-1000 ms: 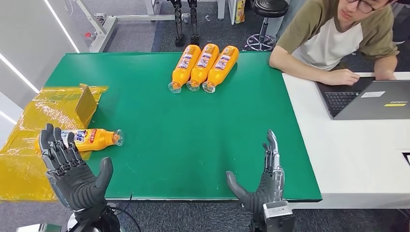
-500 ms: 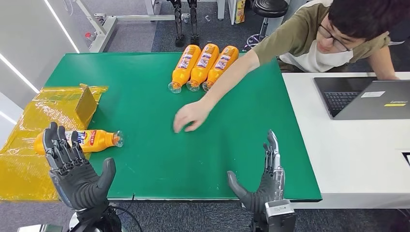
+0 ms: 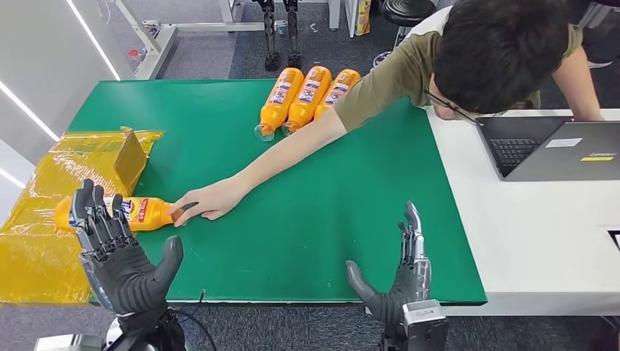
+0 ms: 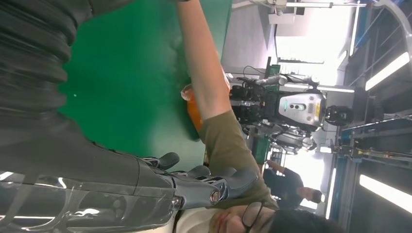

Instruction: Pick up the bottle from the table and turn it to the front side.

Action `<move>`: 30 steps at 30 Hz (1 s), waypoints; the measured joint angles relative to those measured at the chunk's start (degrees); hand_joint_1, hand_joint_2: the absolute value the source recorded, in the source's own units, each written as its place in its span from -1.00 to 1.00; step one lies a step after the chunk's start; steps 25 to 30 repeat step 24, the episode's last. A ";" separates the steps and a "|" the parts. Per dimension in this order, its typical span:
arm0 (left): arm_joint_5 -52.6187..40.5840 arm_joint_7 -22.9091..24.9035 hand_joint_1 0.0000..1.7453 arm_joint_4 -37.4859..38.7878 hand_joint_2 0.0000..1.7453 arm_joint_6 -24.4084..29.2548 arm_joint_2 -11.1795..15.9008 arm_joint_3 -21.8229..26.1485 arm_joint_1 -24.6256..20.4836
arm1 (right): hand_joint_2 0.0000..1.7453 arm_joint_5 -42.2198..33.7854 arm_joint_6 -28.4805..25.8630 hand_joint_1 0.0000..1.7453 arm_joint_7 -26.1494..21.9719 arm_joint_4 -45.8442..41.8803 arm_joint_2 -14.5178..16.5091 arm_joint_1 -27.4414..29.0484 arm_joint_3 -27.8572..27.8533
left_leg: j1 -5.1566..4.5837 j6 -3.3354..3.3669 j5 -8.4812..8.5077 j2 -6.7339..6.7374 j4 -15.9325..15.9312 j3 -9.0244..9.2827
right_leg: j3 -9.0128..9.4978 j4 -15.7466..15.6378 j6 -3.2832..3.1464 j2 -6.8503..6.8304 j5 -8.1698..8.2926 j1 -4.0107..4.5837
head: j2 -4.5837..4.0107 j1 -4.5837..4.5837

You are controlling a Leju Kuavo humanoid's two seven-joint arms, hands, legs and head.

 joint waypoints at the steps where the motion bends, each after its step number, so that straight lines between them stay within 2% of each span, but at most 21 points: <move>1: -0.86 0.21 -1.00 -0.04 1.00 0.21 -0.01 -0.04 0.00 | 1.00 0.02 -0.23 -1.00 0.04 -0.01 -0.02 0.02 0.01 | 0.00 0.00 0.00 0.00 0.00 0.00 | 0.00 0.00 0.00 0.00 0.00 0.00 | 0.00 0.00; 13: -7.41 0.69 -1.00 -1.19 1.00 2.59 -0.55 -0.10 -0.41 | 1.00 1.22 -1.52 -1.00 0.73 -0.50 -0.13 1.06 0.18 | 0.00 0.00 0.00 0.00 0.00 0.00 | 0.00 0.00 0.00 0.00 0.00 0.00 | 0.00 0.01; 30: -8.38 1.95 -1.00 -3.84 1.00 3.90 -1.62 -0.08 -1.26 | 1.00 2.11 -1.56 -1.00 1.90 -0.55 -0.58 1.37 0.26 | 0.00 0.02 -0.01 0.00 0.00 0.00 | 0.01 0.00 0.00 0.00 0.00 0.00 | 0.00 0.00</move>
